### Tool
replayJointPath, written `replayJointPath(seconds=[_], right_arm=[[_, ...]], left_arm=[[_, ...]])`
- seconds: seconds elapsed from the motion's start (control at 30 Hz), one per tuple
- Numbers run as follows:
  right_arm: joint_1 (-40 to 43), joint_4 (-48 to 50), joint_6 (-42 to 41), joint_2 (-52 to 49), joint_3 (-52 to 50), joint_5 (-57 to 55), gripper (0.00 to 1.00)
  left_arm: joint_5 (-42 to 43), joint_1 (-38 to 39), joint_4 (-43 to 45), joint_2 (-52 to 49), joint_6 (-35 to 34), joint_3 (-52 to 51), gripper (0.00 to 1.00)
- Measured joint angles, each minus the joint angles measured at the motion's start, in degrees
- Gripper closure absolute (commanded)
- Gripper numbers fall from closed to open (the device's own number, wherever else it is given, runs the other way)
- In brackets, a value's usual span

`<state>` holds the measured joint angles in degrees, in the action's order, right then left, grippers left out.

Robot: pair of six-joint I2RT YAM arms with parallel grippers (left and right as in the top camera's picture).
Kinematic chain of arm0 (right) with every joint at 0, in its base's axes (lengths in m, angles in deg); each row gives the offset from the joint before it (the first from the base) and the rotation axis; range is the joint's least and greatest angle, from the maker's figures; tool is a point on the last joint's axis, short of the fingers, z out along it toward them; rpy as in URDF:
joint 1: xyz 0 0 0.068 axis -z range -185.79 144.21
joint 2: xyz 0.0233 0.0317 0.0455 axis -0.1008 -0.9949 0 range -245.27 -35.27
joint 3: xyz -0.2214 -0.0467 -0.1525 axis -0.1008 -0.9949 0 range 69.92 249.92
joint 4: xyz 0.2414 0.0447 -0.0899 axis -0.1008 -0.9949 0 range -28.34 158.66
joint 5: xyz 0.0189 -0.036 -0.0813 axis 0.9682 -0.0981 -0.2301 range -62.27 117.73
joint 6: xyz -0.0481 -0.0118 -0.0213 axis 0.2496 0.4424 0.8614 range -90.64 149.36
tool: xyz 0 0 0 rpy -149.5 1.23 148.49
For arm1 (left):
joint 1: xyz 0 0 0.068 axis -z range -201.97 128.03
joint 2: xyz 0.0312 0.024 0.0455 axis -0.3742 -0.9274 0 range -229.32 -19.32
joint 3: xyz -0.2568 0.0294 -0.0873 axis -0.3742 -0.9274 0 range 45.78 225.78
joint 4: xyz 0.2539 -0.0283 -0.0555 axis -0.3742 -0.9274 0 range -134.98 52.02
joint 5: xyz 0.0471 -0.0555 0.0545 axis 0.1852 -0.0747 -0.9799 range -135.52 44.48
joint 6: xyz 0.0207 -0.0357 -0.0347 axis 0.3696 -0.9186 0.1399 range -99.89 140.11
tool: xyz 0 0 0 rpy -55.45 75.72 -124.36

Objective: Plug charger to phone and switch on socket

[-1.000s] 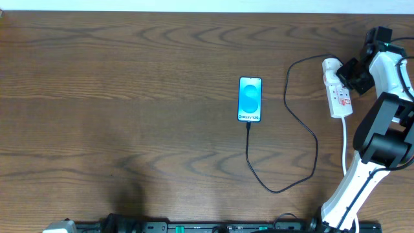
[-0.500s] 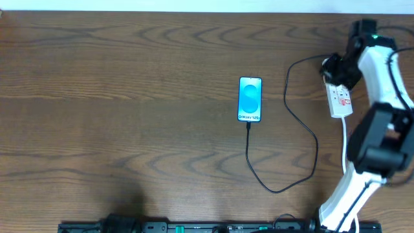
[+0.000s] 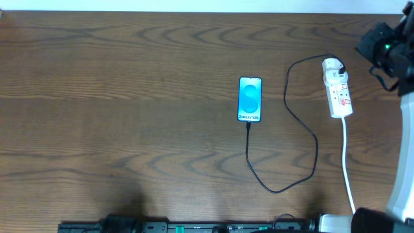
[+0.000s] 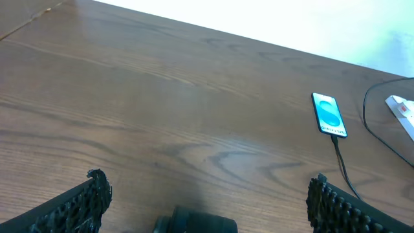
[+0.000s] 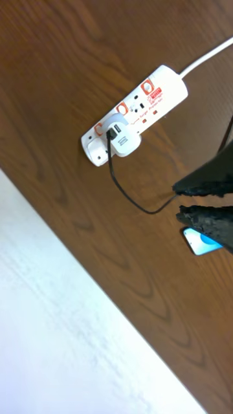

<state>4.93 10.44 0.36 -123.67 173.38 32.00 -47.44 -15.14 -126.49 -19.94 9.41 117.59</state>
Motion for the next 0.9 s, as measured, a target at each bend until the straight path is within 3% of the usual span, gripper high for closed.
replayJointPath(seconds=[0.07,0.1,0.13,0.17,0.2,0.6,0.9], right_arm=[[0.00,-1.73,0.00,1.77,0.00,0.00,0.87],[0.00,-2.95,0.00,2.69,0.00,0.00,0.75],[0.00,-4.50,0.11,3.56,0.00,0.00,0.50],[0.00,-5.66,0.31,4.26,0.00,0.02,0.16],[0.00,-7.08,0.13,4.94,0.00,0.00,0.01],[-0.04,-37.55,0.46,7.74,0.00,0.70,0.01],[-0.04,-38.84,8.11,7.74,-0.04,-0.09,0.01]], left_arm=[[0.00,0.00,0.00,0.00,0.00,0.00,0.02],[0.00,0.00,0.00,0.00,0.00,0.00,0.02],[0.00,0.00,0.02,0.00,0.00,0.00,0.02],[0.00,0.00,0.00,0.00,0.00,0.00,0.02],[0.00,0.00,0.00,0.00,0.00,0.00,0.02],[-0.02,0.00,0.02,0.00,0.00,0.00,0.02],[0.00,0.00,0.00,0.00,0.00,0.00,0.02]])
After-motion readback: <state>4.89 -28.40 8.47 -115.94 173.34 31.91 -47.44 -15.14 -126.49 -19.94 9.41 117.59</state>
